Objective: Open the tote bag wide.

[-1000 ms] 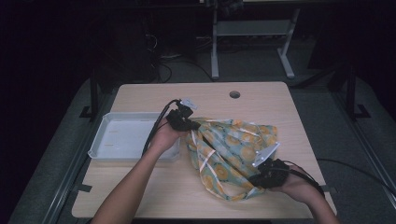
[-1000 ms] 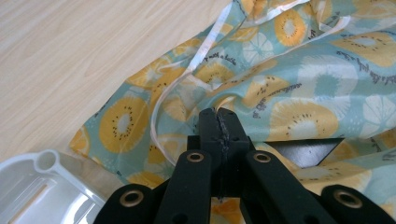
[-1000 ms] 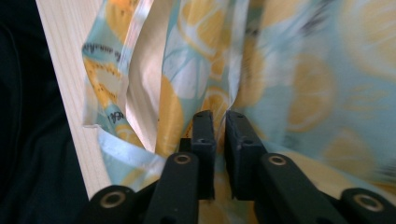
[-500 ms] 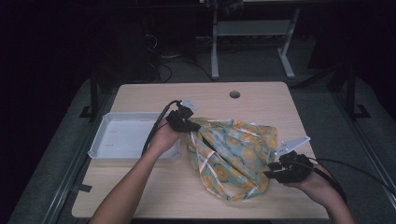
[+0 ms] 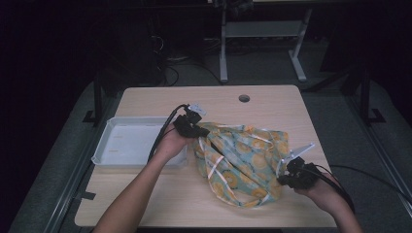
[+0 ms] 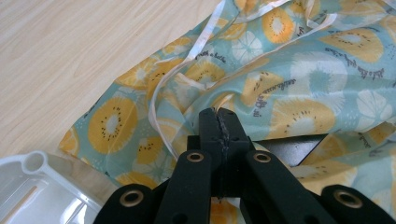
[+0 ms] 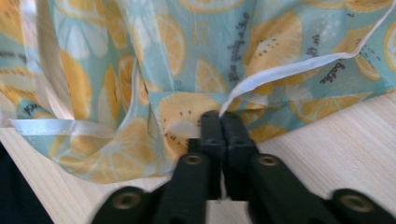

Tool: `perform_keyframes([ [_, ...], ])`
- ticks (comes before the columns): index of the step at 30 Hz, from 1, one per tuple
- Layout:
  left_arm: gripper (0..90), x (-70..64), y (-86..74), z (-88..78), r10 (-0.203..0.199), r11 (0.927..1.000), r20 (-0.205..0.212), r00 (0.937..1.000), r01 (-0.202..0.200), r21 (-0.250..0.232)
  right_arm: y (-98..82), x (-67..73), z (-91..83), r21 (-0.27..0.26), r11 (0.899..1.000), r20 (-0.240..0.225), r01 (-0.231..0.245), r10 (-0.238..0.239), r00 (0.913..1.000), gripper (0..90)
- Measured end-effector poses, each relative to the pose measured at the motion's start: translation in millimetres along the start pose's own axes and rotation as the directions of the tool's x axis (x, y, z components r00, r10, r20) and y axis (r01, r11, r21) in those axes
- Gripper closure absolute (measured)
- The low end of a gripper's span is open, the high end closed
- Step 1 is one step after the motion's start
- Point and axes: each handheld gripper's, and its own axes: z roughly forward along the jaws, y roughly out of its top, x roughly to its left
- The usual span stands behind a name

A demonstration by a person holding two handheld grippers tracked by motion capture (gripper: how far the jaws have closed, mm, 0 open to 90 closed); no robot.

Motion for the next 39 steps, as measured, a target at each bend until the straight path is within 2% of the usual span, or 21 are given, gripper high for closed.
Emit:
perform_keyframes([
  [1, 90.0, 1.4, -0.1, -0.6, 0.006, 1.0000, -0.002, 1.0000, -0.006, 0.005, -0.7, 0.2, 0.1, 0.011, 1.000, 0.006, 0.010, -0.010, 0.9999, 89.5],
  [4, 90.0, 4.8, -1.4, -1.4, -0.014, 0.9999, -0.031, 0.9994, 0.014, 0.000, -5.1, -0.3, 0.4, 0.050, 0.998, 0.030, 0.029, -0.031, 0.9991, 89.7],
  [6, 90.0, 9.2, -3.1, -1.9, -0.034, 0.9994, -0.023, 0.9992, 0.034, -0.007, -10.3, -1.8, 0.4, 0.080, 0.996, 0.051, 0.029, -0.033, 0.9981, 89.9],
  [8, 90.0, 9.9, -3.7, -0.4, -0.029, 0.9996, -0.025, 0.9993, 0.029, 0.002, -15.0, -4.0, -0.2, 0.078, 0.997, 0.049, 0.023, -0.027, 0.9984, 89.9],
  [13, 90.0, 6.0, -2.9, 5.5, -0.011, 0.9997, -0.031, 0.9995, 0.012, 0.022, -17.4, -7.3, 3.1, 0.104, 0.994, 0.083, 0.029, -0.038, 0.9958, 89.7],
  [16, 90.0, 2.8, -2.2, 6.3, -0.001, 0.9996, -0.022, 0.9998, 0.001, 0.028, -15.2, -7.9, -3.3, 0.060, 0.998, 0.090, 0.003, -0.008, 0.9959, 82.6],
  [17, 90.0, 2.0, -2.1, 6.3, -0.002, 0.9997, -0.019, 0.9998, 0.002, 0.023, -13.6, -6.8, -7.5, 0.031, 1.000, 0.099, 0.002, -0.005, 0.9951, 78.0],
  [18, 90.0, 1.6, -2.0, 5.8, 0.002, 0.9997, -0.018, 0.9998, -0.002, 0.024, -11.5, -5.9, -12.8, 0.003, 1.000, 0.102, 0.003, -0.003, 0.9948, 77.6],
  [21, 90.0, 1.8, -1.5, 5.0, 0.011, 0.9997, -0.015, 0.9998, -0.011, 0.023, -3.5, 1.6, -25.7, -0.063, 0.998, 0.104, 0.026, -0.019, 0.9944, 75.7],
  [23, 90.0, 1.2, -1.5, 5.5, 0.005, 0.9998, -0.014, 0.9999, -0.005, 0.019, 2.8, 9.5, -29.0, -0.099, 0.994, 0.076, 0.051, -0.044, 0.9962, 75.1],
  [25, 90.0, 0.5, -1.4, 6.4, 0.000, 0.9998, -0.012, 0.9999, 0.001, 0.018, 8.7, 17.5, -26.6, -0.112, 0.991, 0.040, 0.075, -0.071, 0.9966, 74.2],
  [28, 90.0, -0.3, -1.3, 7.1, -0.009, 0.9999, -0.012, 0.9999, 0.009, 0.010, 18.5, 29.2, -13.4, -0.085, 0.988, 0.009, 0.133, -0.132, 0.9912, 74.1],
  [31, 90.0, -0.9, -1.4, 7.9, -0.010, 0.9999, -0.009, 0.9999, 0.010, 0.008, 24.3, 34.4, 0.5, -0.061, 0.987, 0.012, 0.151, -0.150, 0.9886, 74.3],
  [32, 90.0, -0.3, -1.2, 7.3, 0.006, 0.9998, -0.009, 0.9999, -0.005, 0.020, 25.7, 35.3, 2.9, -0.059, 0.987, 0.011, 0.149, -0.148, 0.9889, 73.2],
  [36, 90.0, -2.4, -1.5, 8.1, -0.005, 0.9999, -0.007, 1.0000, 0.005, 0.012, 34.0, 41.4, 12.6, -0.046, 0.986, 0.018, 0.160, -0.159, 0.9871, 67.0],
  [39, 90.0, -2.8, -2.2, 8.5, 0.007, 0.9998, -0.002, 1.0000, -0.007, 0.019, 37.0, 43.2, 19.4, -0.035, 0.988, 0.018, 0.151, -0.150, 0.9885, 66.3],
])
